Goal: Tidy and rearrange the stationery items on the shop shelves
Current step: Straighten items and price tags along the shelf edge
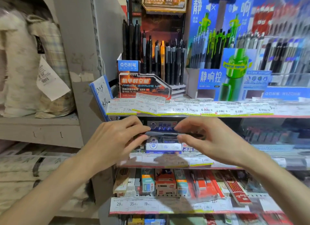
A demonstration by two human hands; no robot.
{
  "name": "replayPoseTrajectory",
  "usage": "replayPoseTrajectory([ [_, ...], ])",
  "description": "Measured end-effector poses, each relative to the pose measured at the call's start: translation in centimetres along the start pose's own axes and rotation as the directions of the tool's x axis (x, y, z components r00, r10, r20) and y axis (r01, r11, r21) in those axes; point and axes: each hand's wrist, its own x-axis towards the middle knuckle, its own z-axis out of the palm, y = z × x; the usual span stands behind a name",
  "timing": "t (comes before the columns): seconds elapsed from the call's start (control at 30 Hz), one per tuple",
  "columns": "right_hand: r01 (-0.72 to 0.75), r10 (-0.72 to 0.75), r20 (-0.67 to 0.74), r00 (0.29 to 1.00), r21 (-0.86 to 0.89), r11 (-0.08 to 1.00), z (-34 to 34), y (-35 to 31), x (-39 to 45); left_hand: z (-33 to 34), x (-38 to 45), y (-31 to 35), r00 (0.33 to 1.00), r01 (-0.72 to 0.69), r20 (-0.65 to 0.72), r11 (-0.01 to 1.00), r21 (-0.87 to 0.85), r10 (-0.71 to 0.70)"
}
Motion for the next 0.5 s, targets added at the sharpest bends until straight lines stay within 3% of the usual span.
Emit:
replayPoseTrajectory([
  [0.3,0.107,-0.122,-0.045,0.991,-0.252,0.962,-2.8,-3.5,4.4,-2.5,6.5,-0.8,0.995,-0.097,-0.015,0.992,0.076,0.098],
  [0.5,0.066,-0.126,-0.151,0.981,-0.352,0.934,-2.9,-3.4,6.2,-2.3,9.2,-1.8,0.997,-0.06,-0.037,0.996,0.063,0.062],
])
